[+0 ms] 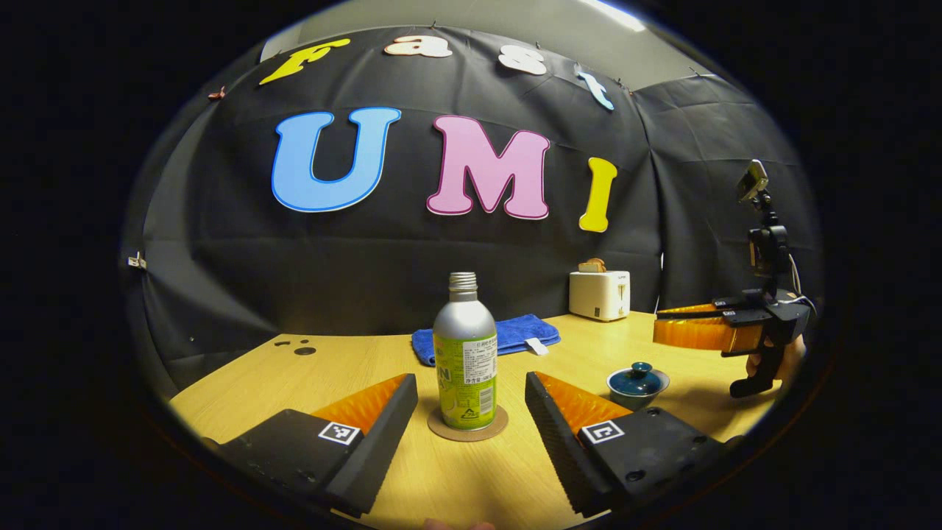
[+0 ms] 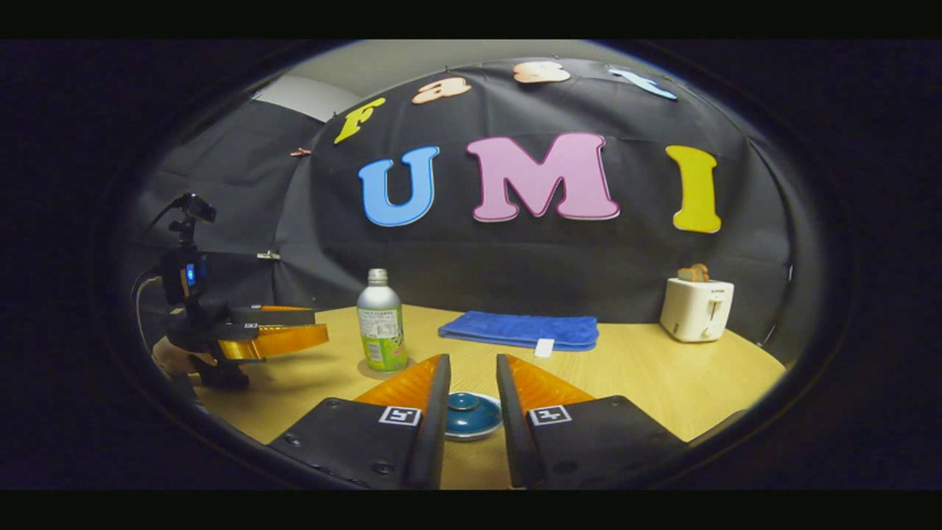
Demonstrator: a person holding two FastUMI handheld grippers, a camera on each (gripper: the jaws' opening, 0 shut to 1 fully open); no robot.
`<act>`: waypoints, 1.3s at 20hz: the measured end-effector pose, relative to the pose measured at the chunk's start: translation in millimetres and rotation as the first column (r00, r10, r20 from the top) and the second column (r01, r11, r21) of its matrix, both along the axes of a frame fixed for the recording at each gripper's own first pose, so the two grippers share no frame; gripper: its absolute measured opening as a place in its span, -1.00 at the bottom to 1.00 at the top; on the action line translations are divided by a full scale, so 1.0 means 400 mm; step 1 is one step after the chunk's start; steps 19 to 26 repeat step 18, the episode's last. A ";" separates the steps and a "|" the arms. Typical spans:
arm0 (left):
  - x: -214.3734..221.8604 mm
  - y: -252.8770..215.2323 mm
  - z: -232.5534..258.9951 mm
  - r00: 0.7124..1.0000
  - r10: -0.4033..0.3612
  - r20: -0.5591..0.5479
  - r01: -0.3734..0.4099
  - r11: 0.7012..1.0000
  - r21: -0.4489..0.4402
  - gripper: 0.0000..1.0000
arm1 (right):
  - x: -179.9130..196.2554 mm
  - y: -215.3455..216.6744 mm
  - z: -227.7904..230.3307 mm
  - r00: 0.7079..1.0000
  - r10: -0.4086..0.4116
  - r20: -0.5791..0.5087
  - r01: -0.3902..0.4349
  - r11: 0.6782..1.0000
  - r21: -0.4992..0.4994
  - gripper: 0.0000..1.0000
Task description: Open the teacup lid with one hand, grasp the water bottle and pour water into the teacup with the other hand; after pouring, place the water bottle on the coaster and then close the teacup lid.
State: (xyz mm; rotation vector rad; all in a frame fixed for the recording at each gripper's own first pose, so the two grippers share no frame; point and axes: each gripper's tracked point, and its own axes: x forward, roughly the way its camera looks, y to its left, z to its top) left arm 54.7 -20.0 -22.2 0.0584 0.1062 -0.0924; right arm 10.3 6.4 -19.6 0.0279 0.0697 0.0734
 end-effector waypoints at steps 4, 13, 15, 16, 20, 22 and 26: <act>-0.031 -0.005 0.014 1.000 0.020 0.009 -0.020 1.000 0.020 0.88 | -0.043 -0.017 0.029 0.999 -0.017 0.038 0.016 1.000 0.019 -0.18; -0.074 -0.022 0.032 0.999 0.024 0.039 -0.025 0.999 0.022 0.87 | -0.075 -0.066 0.032 0.995 -0.083 0.052 0.082 0.997 0.013 0.58; -0.077 -0.026 0.032 0.999 0.021 0.039 -0.022 0.999 0.027 0.87 | -0.077 -0.065 0.031 0.995 -0.085 0.050 0.085 0.996 -0.003 0.69; -0.077 -0.025 0.032 0.999 0.019 0.037 -0.020 1.000 0.023 0.87 | -0.076 -0.064 0.034 0.995 -0.086 0.053 0.087 0.996 -0.006 0.66; -0.077 -0.023 0.033 0.999 0.022 0.038 -0.023 1.000 0.016 0.87 | -0.077 -0.059 0.041 0.995 -0.085 0.060 0.085 0.996 -0.009 0.80; -0.077 -0.023 0.033 0.999 0.022 0.038 -0.023 1.000 0.016 0.87 | -0.077 -0.059 0.041 0.995 -0.085 0.060 0.085 0.996 -0.009 0.80; -0.077 -0.023 0.033 0.999 0.022 0.038 -0.023 1.000 0.016 0.87 | -0.077 -0.059 0.041 0.995 -0.085 0.060 0.085 0.996 -0.009 0.80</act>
